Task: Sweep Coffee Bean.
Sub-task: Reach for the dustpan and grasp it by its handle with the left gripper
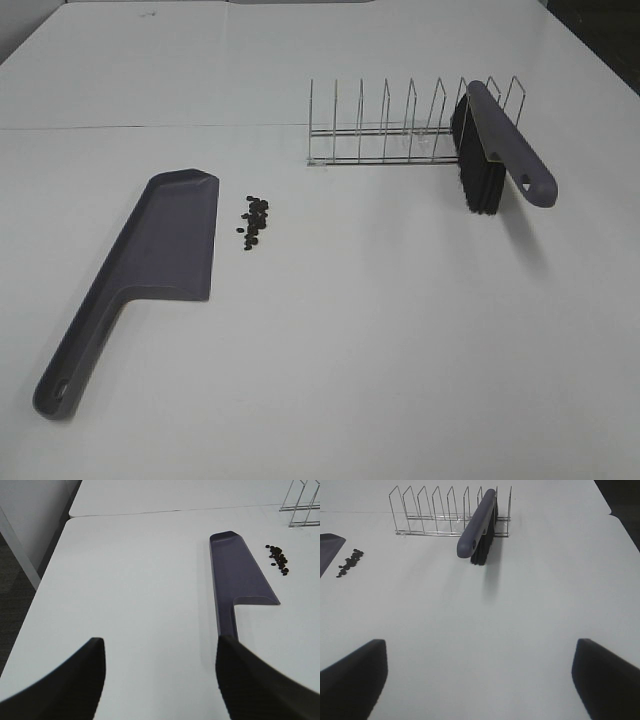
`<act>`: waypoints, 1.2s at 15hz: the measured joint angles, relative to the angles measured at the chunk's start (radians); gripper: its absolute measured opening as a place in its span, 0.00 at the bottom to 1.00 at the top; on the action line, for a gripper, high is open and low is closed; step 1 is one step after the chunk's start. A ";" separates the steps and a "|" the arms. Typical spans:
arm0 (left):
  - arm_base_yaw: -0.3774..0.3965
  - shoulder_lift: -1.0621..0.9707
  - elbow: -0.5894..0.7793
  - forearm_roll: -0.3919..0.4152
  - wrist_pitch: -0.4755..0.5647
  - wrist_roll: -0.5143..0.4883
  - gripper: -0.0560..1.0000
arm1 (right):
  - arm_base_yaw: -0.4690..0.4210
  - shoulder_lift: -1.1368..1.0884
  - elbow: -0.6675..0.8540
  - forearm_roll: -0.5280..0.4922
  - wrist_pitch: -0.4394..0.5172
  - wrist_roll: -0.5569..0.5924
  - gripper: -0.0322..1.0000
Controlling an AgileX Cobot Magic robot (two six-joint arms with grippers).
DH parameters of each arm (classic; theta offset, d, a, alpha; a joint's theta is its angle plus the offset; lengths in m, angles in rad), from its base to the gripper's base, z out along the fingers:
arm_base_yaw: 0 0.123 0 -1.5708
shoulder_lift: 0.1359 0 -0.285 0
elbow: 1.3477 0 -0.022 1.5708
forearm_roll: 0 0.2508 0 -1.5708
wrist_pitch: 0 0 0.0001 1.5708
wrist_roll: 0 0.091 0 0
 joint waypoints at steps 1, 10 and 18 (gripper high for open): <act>0.000 0.000 0.000 0.000 0.000 0.000 0.60 | 0.000 0.000 0.000 0.000 0.000 0.000 0.86; 0.000 0.000 0.000 0.000 0.000 0.000 0.60 | 0.000 0.000 0.000 0.000 0.000 0.000 0.86; 0.000 0.000 0.000 0.000 0.000 0.000 0.60 | 0.000 0.000 0.000 0.000 0.000 0.000 0.86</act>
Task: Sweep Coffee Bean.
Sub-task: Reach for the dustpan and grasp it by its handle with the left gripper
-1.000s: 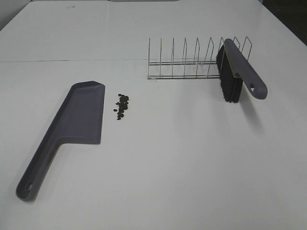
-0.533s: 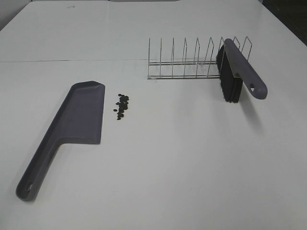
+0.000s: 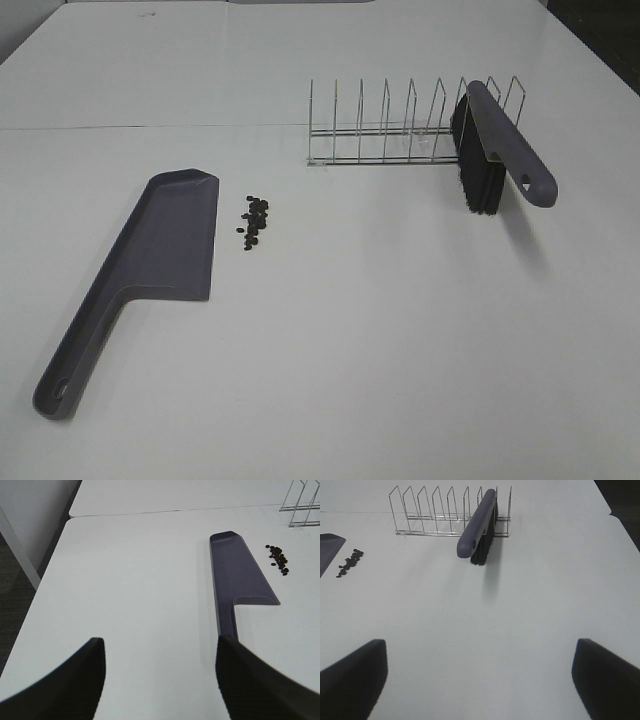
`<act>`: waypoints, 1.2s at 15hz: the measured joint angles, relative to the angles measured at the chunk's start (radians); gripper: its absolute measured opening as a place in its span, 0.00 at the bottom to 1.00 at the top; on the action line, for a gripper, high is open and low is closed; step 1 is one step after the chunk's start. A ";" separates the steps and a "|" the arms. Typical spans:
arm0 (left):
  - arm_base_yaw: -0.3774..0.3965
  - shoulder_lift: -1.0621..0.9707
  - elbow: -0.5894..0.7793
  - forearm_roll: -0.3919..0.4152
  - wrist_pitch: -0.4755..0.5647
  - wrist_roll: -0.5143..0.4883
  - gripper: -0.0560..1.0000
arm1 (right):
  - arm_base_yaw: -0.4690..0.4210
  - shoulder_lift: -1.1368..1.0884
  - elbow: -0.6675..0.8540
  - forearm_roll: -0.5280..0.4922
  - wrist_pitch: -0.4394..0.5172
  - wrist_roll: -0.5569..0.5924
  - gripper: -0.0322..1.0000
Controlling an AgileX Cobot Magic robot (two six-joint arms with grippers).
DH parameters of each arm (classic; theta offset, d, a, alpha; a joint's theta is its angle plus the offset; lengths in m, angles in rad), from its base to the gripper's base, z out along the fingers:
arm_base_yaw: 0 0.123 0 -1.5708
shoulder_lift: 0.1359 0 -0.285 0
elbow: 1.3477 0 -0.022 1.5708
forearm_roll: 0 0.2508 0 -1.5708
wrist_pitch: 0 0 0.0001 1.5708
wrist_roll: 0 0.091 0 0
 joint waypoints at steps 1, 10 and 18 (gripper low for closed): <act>0.000 0.000 0.000 0.000 0.000 0.000 0.60 | 0.000 0.000 0.000 0.000 0.000 0.000 0.86; 0.000 0.000 0.000 0.000 0.000 0.000 0.60 | 0.000 0.000 0.000 0.000 0.000 0.000 0.86; 0.000 0.000 0.000 0.000 0.000 0.000 0.60 | 0.000 0.000 0.000 0.000 0.000 0.000 0.86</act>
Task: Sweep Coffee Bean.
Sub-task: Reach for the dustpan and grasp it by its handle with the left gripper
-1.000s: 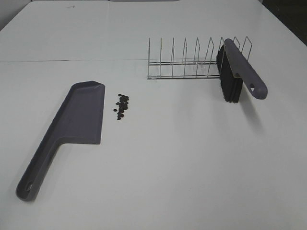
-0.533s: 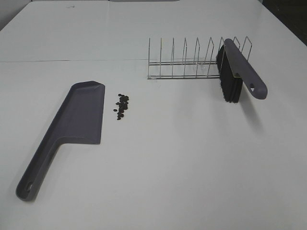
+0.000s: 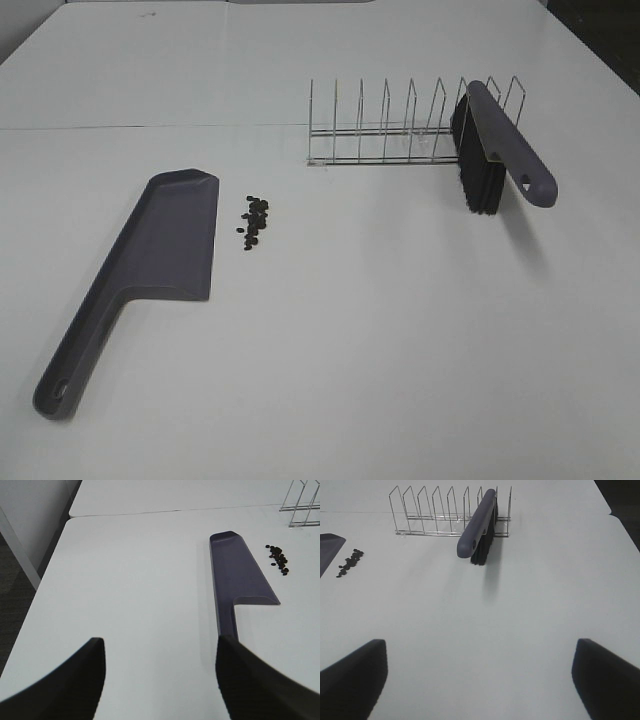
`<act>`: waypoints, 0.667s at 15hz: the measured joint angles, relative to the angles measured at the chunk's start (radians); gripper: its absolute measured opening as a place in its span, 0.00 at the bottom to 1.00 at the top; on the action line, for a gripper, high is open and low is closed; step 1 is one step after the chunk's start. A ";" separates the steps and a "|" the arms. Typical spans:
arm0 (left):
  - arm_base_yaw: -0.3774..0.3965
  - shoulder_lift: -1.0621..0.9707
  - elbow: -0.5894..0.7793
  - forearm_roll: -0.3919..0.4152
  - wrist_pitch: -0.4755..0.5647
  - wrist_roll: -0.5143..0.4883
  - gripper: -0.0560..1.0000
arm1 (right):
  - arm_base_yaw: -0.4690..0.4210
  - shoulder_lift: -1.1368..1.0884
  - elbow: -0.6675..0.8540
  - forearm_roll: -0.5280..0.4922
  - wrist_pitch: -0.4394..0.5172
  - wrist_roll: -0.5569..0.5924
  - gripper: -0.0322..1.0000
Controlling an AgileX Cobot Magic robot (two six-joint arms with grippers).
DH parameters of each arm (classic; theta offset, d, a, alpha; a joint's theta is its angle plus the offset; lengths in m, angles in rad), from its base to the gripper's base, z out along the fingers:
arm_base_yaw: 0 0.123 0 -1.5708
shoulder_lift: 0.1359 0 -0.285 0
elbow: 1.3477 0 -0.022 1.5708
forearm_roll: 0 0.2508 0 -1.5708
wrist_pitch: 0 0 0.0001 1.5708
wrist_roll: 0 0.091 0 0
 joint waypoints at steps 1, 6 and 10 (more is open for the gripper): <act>0.000 0.000 0.000 0.000 0.000 0.000 0.60 | 0.000 0.000 0.000 0.000 0.000 0.000 0.86; 0.000 0.005 -0.004 0.000 -0.010 0.000 0.60 | 0.000 0.000 0.000 0.000 0.000 0.000 0.86; 0.000 0.240 -0.027 -0.065 -0.266 0.000 0.60 | 0.000 0.000 0.000 0.000 0.000 0.000 0.86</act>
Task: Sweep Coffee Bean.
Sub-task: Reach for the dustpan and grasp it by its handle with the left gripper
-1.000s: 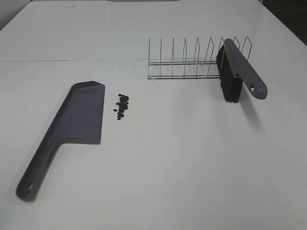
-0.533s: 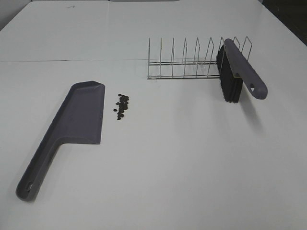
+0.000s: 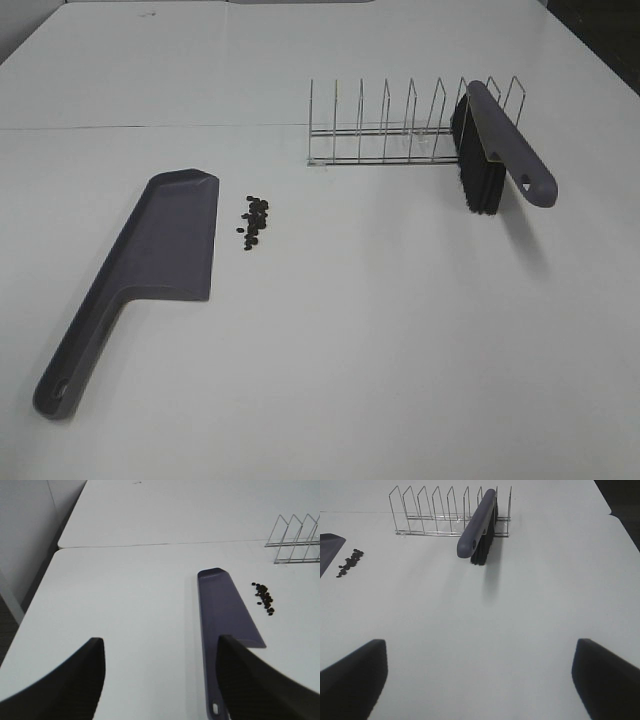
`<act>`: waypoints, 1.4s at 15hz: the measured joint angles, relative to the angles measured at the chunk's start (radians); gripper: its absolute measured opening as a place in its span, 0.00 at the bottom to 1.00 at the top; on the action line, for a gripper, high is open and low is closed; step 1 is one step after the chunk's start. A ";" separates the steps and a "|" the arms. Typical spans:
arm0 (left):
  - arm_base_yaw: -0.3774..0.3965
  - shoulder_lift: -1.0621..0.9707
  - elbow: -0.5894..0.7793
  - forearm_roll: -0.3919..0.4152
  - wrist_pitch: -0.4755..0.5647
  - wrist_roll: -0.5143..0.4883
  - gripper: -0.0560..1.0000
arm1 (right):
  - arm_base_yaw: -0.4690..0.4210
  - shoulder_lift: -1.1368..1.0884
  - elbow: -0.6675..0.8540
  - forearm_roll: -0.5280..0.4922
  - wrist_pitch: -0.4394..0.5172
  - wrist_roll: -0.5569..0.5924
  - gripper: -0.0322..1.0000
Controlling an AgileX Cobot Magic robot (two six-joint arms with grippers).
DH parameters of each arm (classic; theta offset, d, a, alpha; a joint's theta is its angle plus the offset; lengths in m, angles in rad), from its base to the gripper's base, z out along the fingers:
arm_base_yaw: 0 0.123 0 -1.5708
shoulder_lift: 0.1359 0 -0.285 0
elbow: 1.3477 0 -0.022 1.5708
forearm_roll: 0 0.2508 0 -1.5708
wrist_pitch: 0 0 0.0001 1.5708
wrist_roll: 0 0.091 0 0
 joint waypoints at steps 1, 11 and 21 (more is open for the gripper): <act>0.000 0.093 -0.005 -0.032 -0.049 0.000 0.60 | 0.000 0.000 0.000 0.000 0.000 0.000 0.86; -0.092 1.030 -0.369 -0.179 -0.085 0.000 0.60 | 0.000 0.000 0.000 0.000 0.000 0.000 0.86; -0.182 1.585 -0.547 -0.104 0.063 -0.102 0.63 | 0.000 0.000 0.000 0.000 0.000 0.000 0.86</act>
